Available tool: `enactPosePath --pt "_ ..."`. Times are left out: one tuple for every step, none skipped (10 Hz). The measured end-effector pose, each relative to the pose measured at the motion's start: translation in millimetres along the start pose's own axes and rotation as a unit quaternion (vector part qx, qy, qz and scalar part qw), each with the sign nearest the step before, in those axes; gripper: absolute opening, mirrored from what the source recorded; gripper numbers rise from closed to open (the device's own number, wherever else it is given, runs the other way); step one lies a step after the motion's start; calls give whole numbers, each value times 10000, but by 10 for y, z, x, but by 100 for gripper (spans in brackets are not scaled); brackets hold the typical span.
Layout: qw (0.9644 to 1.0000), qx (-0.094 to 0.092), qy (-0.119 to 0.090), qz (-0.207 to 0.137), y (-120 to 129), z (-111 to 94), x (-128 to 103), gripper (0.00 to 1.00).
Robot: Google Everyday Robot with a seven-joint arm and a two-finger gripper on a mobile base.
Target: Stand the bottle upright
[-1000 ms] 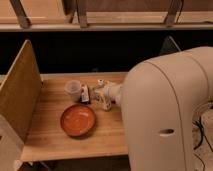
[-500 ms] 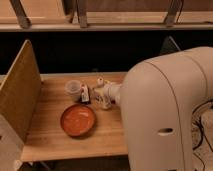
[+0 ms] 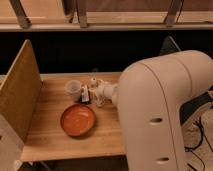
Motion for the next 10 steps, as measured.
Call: enactPosePath --pt "10000 37 44 20 -25 5 -10 0" --pt "9999 67 98 56 -42 -13 -27 0" --pt "9999 75 100 83 -42 -40 -51 0" --pt "9999 75 90 118 -37 -66 -72 0" --pt "9998 67 52 182 -29 -112 -104 7" --pt "9997 58 13 242 -24 -154 -134 17" --pt "9996 50 -14 277 -21 -183 -151 25" --pt "9994 36 -49 332 -18 -218 -169 37" --pt "9993 27 -67 368 -18 -242 -175 47" --pt "9991 13 -83 410 -14 -265 -178 57"
